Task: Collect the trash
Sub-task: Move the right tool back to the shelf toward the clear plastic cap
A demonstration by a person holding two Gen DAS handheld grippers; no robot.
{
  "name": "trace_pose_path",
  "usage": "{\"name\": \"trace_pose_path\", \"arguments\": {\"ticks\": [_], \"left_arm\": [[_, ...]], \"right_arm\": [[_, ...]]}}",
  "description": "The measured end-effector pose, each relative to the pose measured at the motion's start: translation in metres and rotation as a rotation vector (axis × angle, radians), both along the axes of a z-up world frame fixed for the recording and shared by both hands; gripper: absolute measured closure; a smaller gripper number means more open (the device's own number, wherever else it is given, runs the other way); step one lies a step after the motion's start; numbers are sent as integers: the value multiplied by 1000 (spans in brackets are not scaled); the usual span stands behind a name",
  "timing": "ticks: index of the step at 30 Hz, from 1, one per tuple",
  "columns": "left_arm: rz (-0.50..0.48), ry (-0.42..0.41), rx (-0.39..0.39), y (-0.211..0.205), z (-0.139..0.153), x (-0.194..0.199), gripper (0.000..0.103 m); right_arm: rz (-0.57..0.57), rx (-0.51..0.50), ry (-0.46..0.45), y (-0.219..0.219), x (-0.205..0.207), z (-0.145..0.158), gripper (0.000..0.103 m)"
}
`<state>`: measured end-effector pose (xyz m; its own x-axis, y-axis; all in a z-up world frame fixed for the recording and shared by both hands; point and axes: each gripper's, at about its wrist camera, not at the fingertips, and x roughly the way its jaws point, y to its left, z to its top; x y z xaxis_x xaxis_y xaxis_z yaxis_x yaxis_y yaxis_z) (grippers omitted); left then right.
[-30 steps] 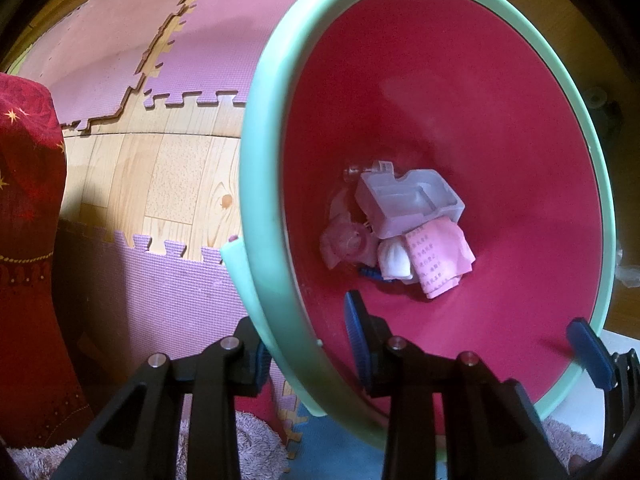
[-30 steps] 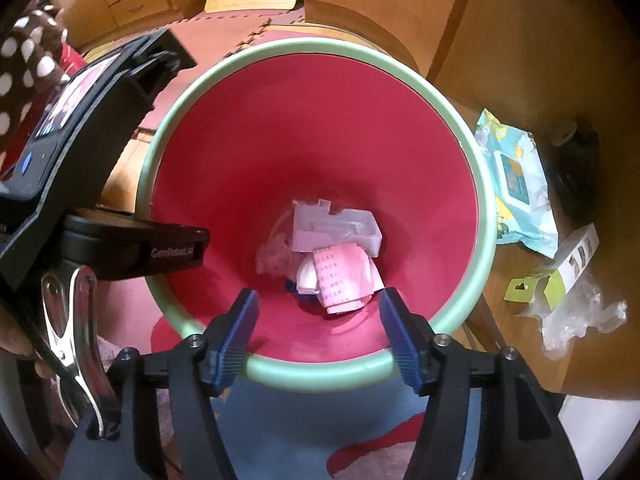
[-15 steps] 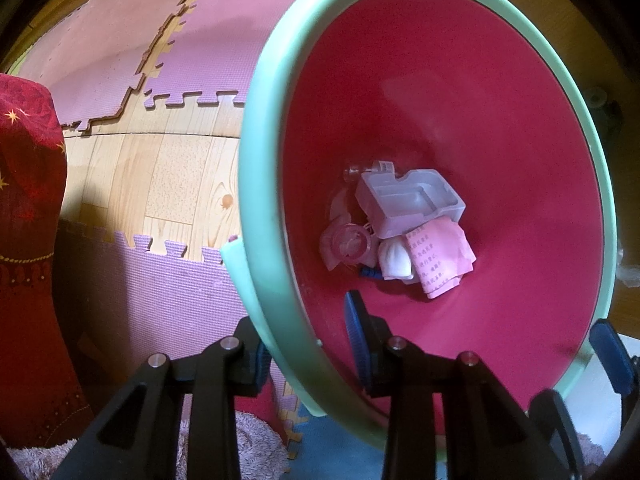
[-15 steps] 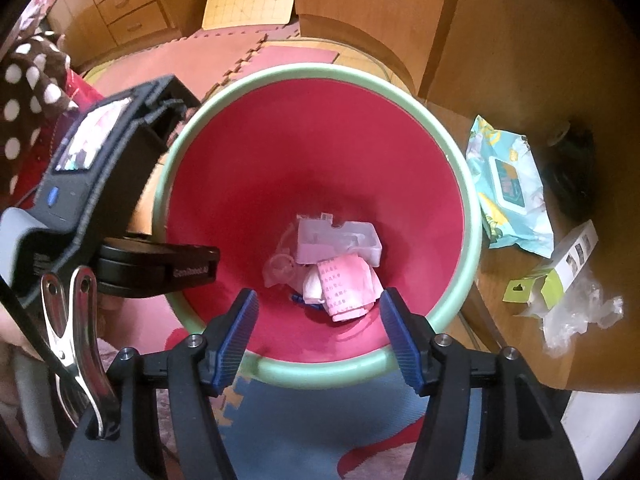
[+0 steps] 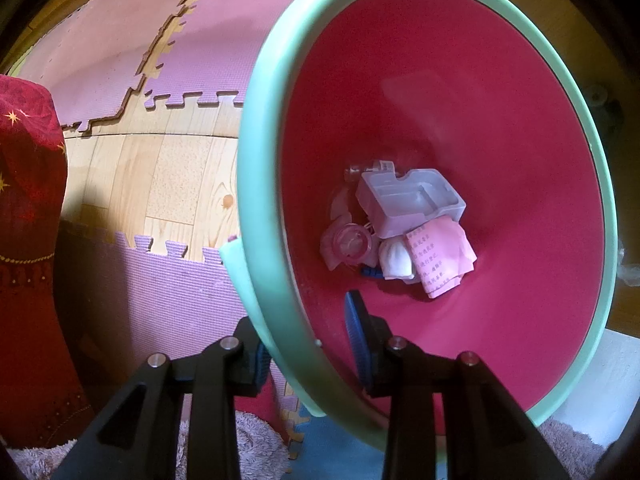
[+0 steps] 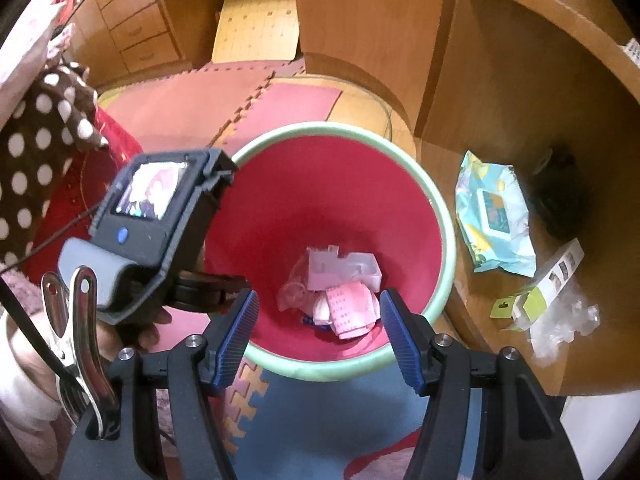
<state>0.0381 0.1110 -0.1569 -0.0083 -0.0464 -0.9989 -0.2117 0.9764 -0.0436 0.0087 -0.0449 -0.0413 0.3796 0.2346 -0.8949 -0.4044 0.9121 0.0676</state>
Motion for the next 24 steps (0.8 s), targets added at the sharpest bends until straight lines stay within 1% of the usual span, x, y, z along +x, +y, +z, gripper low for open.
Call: {"name": "trace_pose_path", "arguments": {"ticks": [7, 19, 24], "left_arm": [[0, 0, 1, 0, 0, 0, 68], [-1, -1, 1, 0, 0, 0, 68], [1, -1, 0, -1, 1, -1, 68]], "right_arm": [[-26, 25, -54, -6, -1, 23, 39], [-128, 106, -195, -37, 6, 89, 39], [-158, 130, -219, -46, 10, 106, 39]]}}
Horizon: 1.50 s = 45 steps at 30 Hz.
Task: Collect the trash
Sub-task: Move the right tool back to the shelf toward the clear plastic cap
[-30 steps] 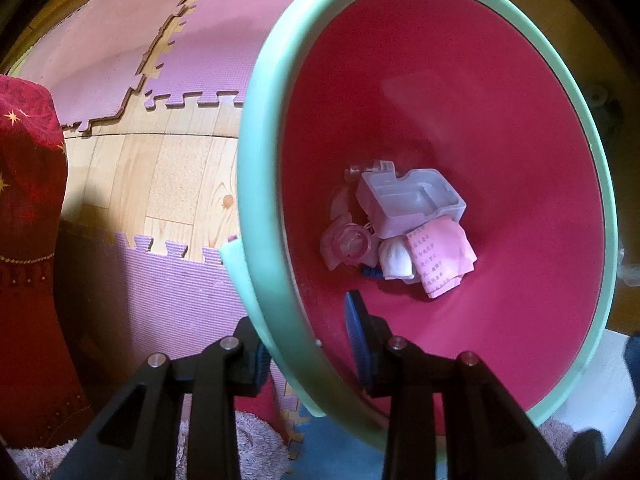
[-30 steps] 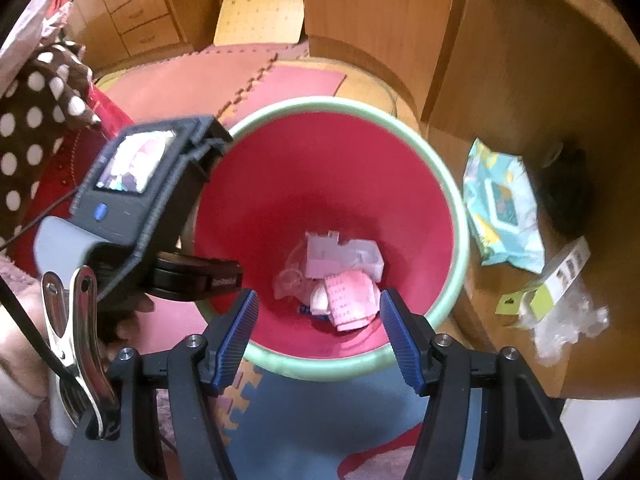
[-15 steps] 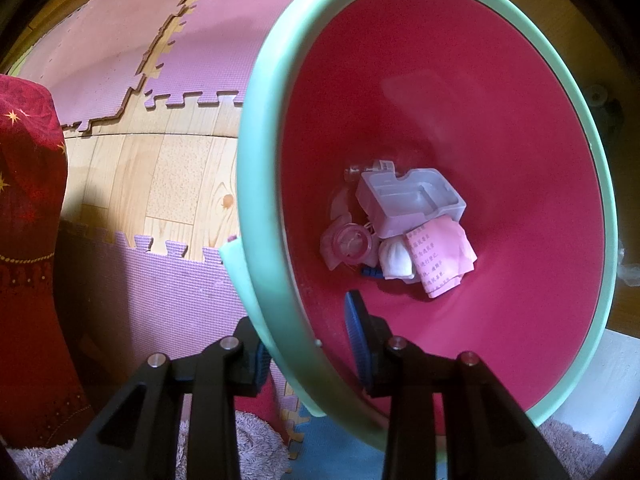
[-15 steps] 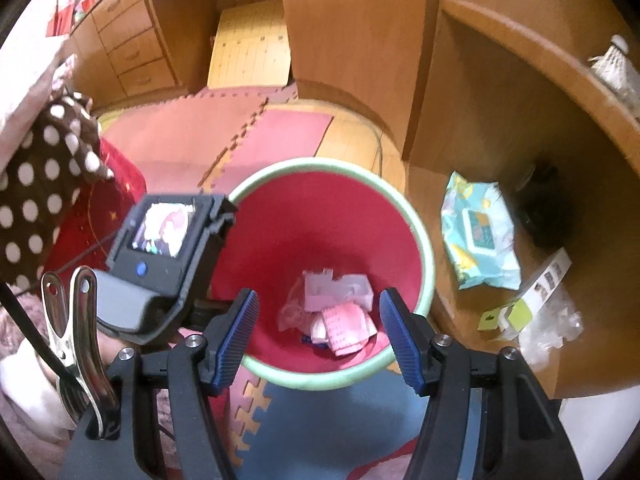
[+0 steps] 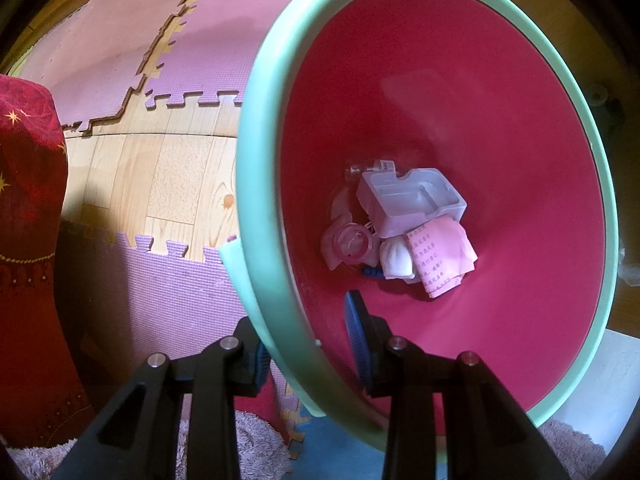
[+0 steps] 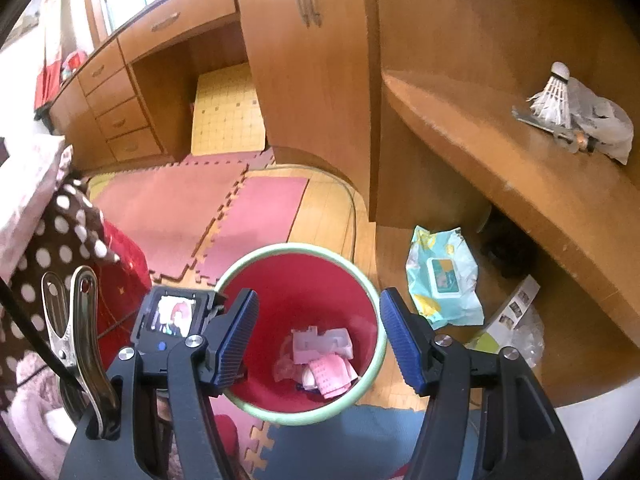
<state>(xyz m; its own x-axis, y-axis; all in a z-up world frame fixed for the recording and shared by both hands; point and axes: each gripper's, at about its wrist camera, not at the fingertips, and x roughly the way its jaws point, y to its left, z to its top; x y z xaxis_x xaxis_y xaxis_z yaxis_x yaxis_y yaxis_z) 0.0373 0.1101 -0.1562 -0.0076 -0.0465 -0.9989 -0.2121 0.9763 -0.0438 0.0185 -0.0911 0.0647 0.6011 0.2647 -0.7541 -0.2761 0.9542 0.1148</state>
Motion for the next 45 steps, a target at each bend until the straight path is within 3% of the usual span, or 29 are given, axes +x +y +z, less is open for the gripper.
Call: {"name": "trace_pose_path", "arguments": {"ticks": [25, 37, 45], "left_arm": [[2, 4, -1, 1, -1, -2, 68], [2, 9, -4, -1, -3, -3, 68], [3, 10, -5, -1, -3, -3, 68]], "right_arm": [[-165, -54, -131, -68, 28, 62, 39], [-320, -70, -127, -116, 56, 65, 39], [-356, -89, -108, -131, 72, 62, 39]]}}
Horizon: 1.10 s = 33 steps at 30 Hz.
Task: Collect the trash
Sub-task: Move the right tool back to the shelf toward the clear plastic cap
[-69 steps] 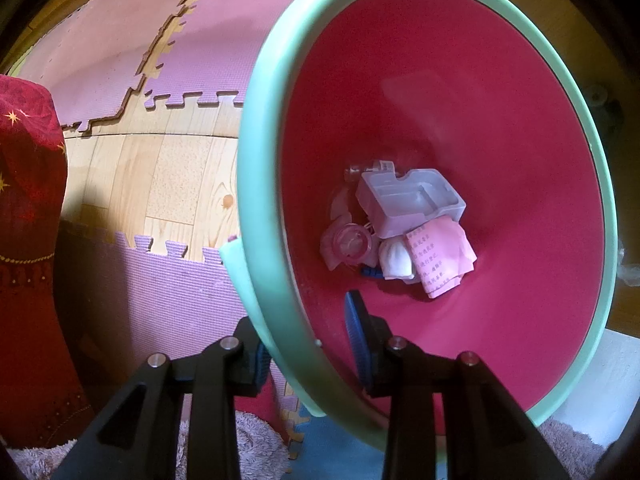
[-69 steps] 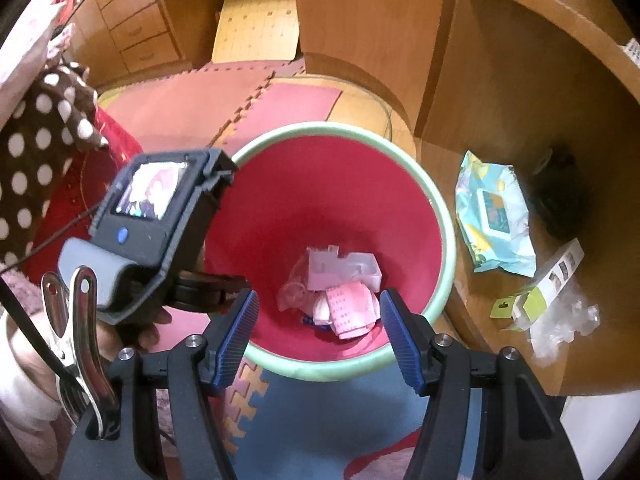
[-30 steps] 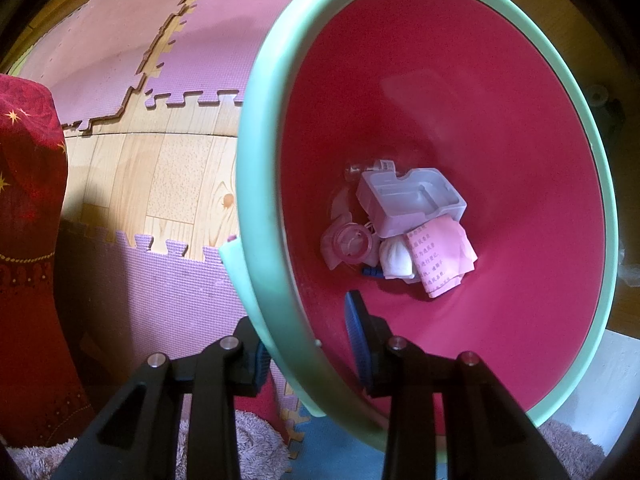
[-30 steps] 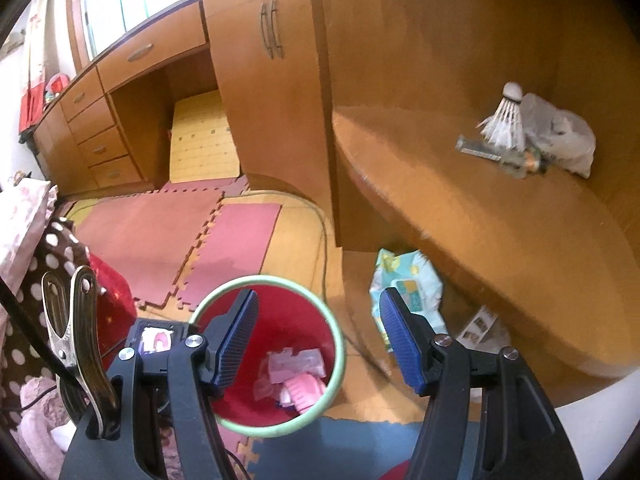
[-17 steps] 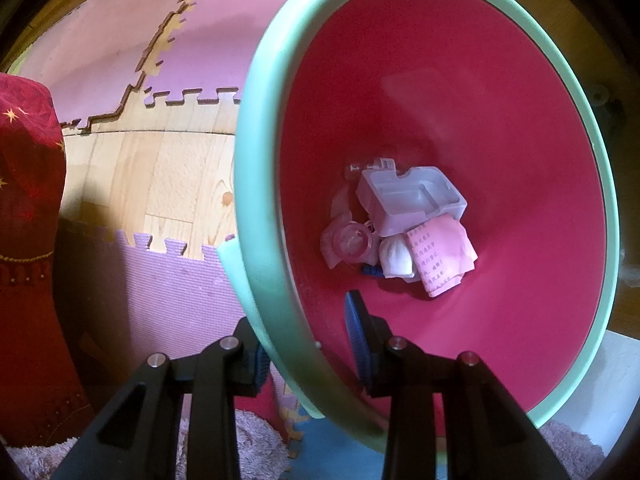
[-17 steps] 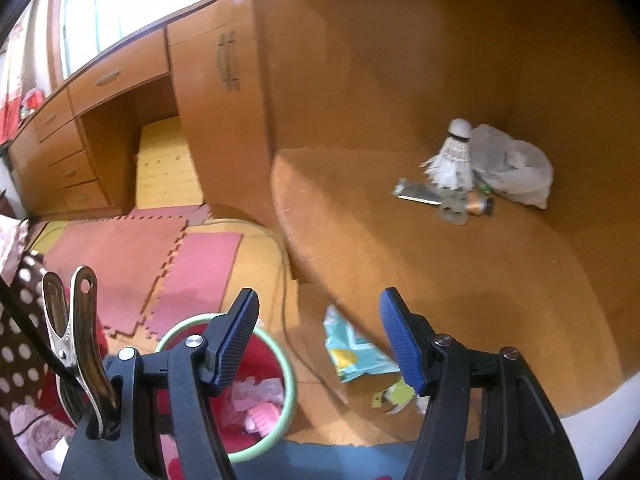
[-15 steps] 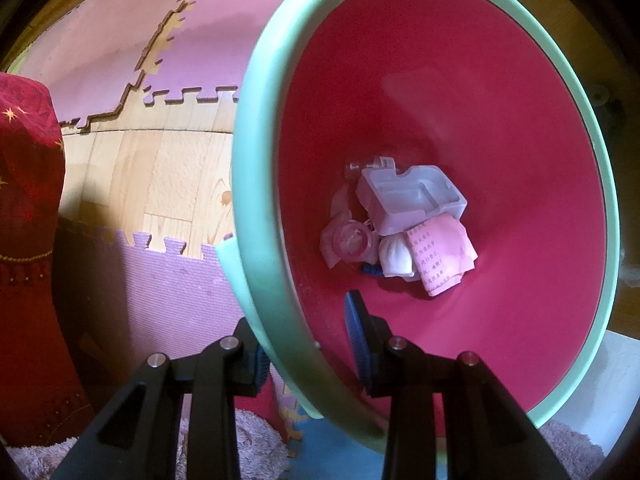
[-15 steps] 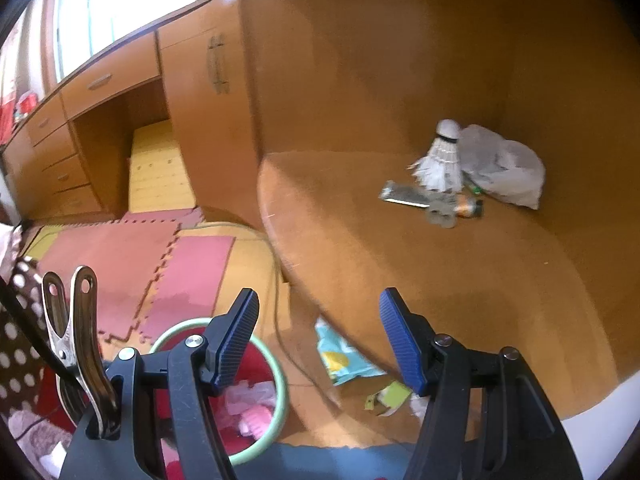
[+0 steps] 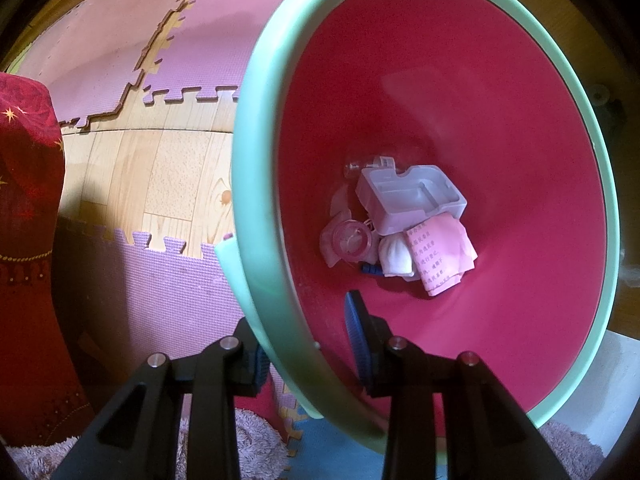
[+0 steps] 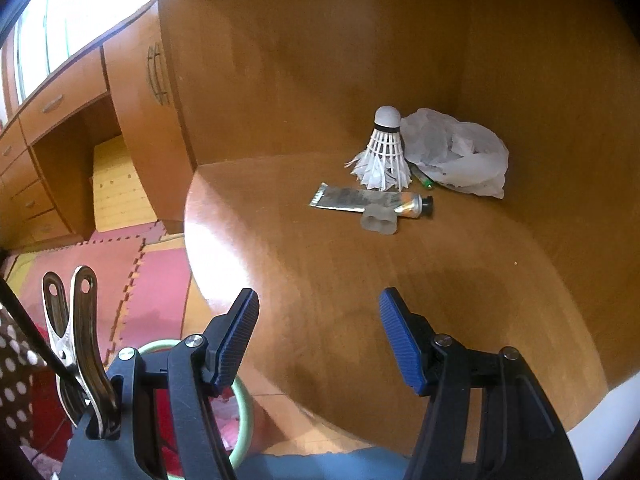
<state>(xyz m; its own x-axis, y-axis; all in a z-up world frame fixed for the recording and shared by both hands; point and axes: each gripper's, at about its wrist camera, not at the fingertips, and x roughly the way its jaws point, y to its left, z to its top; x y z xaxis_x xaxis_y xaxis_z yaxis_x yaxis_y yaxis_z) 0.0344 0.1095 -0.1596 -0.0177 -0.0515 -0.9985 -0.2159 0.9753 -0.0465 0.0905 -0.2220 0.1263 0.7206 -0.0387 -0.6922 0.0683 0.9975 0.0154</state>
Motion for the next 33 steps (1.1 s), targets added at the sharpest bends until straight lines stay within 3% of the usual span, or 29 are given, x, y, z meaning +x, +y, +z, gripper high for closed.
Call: {"name": "trace_pose_path", "arguments": {"ticks": [18, 33], "left_arm": [[0, 2, -2, -3, -3, -1, 68], [0, 3, -2, -3, -3, -1, 68]], "right_arm": [[-63, -59, 31, -19, 55, -6, 39], [-196, 36, 93, -60, 96, -21, 42]]}}
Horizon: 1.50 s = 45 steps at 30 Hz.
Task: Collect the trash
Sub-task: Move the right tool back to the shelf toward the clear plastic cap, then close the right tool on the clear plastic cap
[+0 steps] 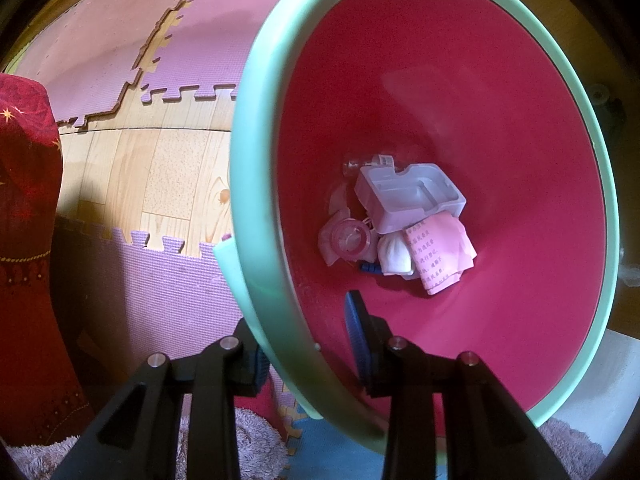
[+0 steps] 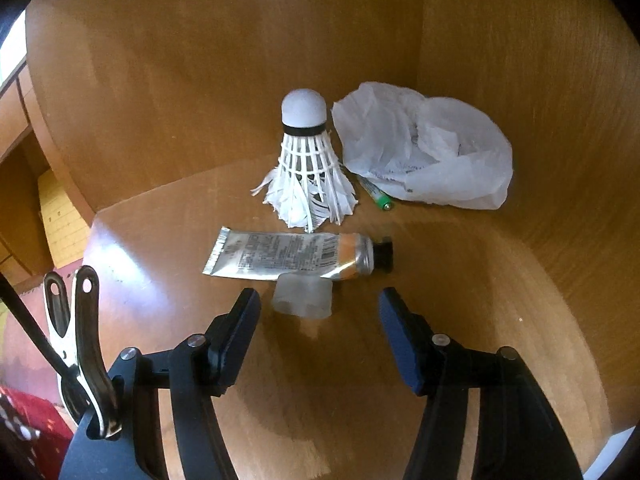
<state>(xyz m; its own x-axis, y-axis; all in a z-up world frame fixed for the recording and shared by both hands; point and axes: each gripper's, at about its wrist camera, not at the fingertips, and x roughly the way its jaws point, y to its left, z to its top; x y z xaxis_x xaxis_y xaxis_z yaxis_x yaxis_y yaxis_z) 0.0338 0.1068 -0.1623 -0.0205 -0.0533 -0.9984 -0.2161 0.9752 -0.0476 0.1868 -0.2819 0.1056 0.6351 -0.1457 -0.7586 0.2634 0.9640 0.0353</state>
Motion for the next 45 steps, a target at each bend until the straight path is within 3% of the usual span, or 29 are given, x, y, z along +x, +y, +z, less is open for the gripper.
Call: {"name": "trace_pose_path", "arguments": {"ticks": [9, 17, 31, 45], "left_arm": [[0, 0, 0, 0, 0, 0, 68], [0, 1, 0, 0, 0, 0, 68], [-1, 1, 1, -1, -1, 0, 68], [-1, 1, 1, -1, -1, 1, 68]], "right_arm": [[-14, -44, -25, 3, -2, -4, 50], [11, -60, -40, 10, -3, -7, 78], [15, -31, -103, 16, -20, 1, 91], [123, -111, -152, 47, -41, 5, 96]]}}
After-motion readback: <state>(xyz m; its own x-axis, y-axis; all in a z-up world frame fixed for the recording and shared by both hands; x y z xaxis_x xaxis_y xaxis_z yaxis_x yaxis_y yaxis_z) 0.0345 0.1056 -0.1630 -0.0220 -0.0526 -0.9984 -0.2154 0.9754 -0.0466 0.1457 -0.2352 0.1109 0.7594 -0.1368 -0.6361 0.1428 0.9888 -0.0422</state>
